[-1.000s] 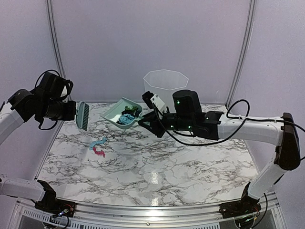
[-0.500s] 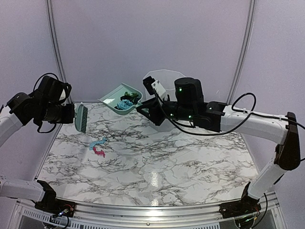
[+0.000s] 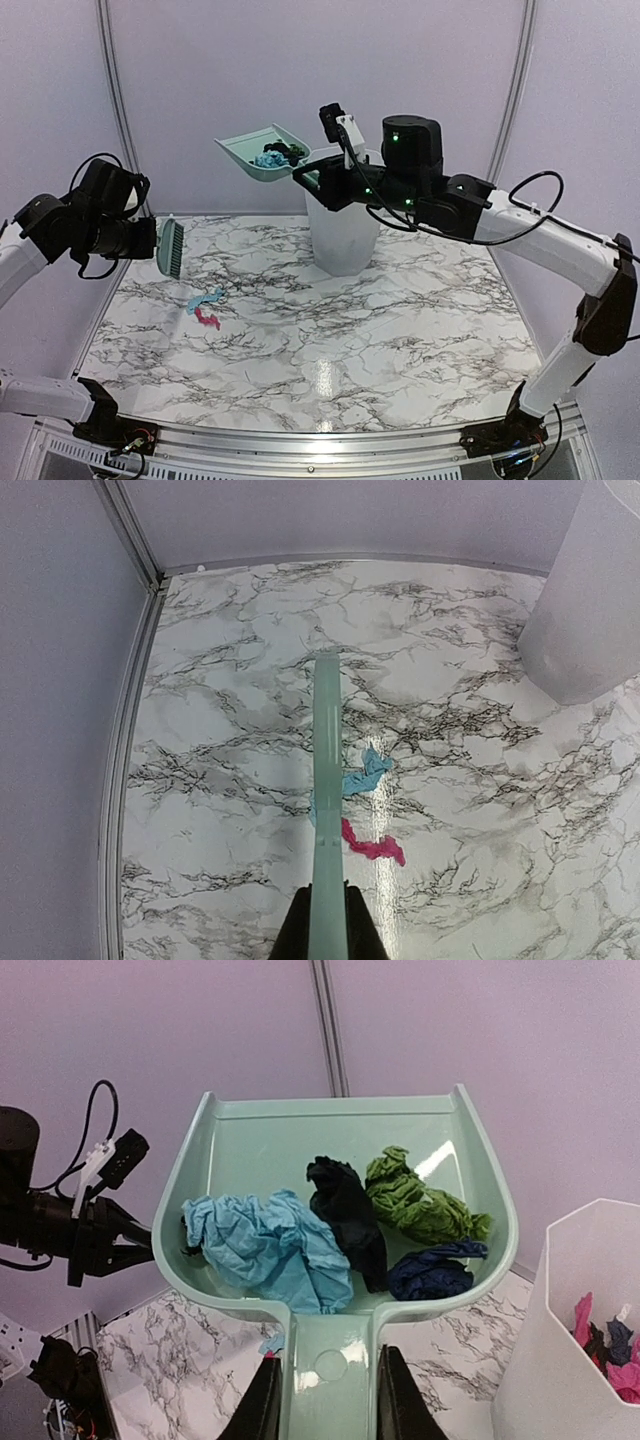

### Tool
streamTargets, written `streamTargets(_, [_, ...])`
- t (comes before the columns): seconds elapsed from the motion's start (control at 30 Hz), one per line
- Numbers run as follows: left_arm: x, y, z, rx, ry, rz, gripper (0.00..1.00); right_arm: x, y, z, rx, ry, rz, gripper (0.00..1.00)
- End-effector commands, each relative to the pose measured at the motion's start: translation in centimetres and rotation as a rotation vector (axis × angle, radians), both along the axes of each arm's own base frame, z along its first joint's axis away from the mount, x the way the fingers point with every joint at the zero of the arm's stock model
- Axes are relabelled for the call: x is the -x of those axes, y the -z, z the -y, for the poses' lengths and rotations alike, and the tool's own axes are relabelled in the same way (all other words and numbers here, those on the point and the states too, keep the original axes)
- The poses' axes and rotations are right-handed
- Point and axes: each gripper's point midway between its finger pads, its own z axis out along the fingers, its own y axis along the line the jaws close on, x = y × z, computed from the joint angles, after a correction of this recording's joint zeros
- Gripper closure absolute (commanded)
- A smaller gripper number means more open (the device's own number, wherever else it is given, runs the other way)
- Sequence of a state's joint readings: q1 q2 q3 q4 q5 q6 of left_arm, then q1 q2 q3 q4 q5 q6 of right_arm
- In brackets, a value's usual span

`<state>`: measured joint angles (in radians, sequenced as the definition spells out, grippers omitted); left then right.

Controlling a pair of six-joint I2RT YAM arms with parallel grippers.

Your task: Sweep away the paper scraps from the table

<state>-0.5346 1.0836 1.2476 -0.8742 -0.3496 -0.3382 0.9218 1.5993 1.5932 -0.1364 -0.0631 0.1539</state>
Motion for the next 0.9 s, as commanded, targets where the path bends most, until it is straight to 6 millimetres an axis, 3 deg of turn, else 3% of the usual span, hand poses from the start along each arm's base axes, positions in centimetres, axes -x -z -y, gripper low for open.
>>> streamTargets(0.0, [0.2,-0.2,-0.4,0.012,-0.020,0.016,1.00,-3.4,-0.1,2.1,-0.065,0.059,-0.111,1.00])
streamTargets(0.27, [0.3,0.1,-0.4,0.030,-0.026,0.010,1.00,-8.6,-0.2,7.0,-0.214,0.083,-0.281,1.00])
streamTargets(0.37, [0.5,0.1,-0.5,0.035,-0.030,0.012,1.00,-9.7,-0.2,8.2,-0.260,0.085,-0.341,1.00])
streamTargets(0.67, [0.6,0.3,-0.5,0.047,-0.040,0.012,1.00,-11.7,-0.5,10.2,-0.438,0.010,-0.555,1.00])
streamTargets(0.87, [0.3,0.2,-0.4,0.047,-0.043,0.016,1.00,-12.0,-1.9,11.1,-0.607,-0.071,-0.665,1.00])
